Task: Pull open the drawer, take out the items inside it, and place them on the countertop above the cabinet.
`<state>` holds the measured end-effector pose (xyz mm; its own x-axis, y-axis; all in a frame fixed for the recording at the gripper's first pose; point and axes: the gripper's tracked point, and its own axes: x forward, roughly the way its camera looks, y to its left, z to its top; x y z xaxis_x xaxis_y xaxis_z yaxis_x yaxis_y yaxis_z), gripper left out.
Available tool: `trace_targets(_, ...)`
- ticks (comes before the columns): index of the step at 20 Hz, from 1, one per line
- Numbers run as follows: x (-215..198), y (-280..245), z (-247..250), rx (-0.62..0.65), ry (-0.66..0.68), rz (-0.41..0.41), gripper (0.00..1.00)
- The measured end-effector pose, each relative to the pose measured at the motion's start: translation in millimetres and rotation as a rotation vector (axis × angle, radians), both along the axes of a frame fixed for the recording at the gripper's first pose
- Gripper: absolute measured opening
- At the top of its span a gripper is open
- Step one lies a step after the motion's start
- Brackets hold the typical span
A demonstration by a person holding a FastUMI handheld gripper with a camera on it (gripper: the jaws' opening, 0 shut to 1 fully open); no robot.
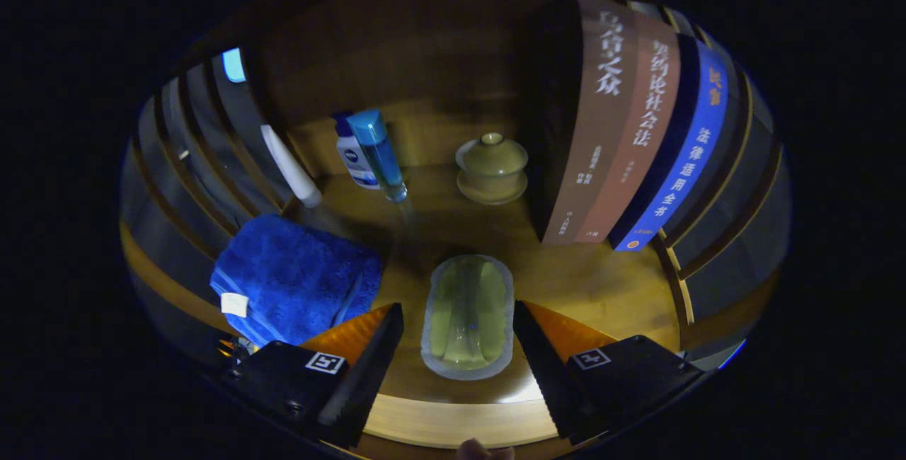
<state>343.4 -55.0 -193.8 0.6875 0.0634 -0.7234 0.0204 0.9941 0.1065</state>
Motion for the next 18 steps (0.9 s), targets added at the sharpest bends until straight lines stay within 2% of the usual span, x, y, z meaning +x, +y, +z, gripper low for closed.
trace_targets(4, -32.4, 4.4, 59.3, 0.036, -0.261, 0.015, 0.99)
trace_targets(6, -57.5, 10.4, 90.4, 0.088, -0.398, 0.025, 1.0)
trace_targets(9, -101.4, 12.5, 125.4, 0.086, -0.554, 0.041, 0.99)
trace_targets(13, -166.5, 33.6, 149.7, 0.107, -0.76, 0.094, 0.99)
trace_targets(15, -200.8, 31.6, 151.3, 0.054, -0.844, 0.076, 0.98)
trace_targets(18, -251.8, 43.6, 140.1, 0.015, -0.867, 0.041, 0.98)
